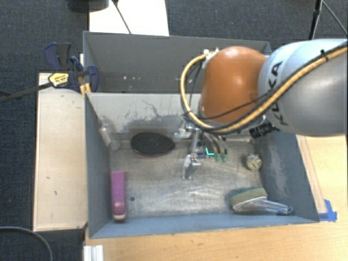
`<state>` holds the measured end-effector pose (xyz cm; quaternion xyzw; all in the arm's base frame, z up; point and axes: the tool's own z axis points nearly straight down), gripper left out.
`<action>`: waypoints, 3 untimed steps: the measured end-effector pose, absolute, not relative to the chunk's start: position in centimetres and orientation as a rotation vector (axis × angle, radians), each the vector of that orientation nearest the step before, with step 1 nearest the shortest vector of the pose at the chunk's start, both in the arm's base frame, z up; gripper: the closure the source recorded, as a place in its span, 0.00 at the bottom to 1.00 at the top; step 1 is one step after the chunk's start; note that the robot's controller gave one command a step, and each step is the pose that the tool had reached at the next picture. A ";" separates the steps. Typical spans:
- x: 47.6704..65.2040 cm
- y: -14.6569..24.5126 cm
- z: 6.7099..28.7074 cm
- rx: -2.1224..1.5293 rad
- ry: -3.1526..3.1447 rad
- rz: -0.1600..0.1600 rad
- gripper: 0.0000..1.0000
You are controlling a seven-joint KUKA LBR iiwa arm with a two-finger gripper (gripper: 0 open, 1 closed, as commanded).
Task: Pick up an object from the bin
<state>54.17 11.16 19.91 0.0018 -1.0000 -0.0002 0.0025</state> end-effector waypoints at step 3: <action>59.3 17.4 11.5 -0.158 -3.145 -0.008 0.00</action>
Offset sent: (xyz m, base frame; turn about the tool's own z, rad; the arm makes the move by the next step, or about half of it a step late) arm 0.0509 0.0580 -0.1291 -0.1287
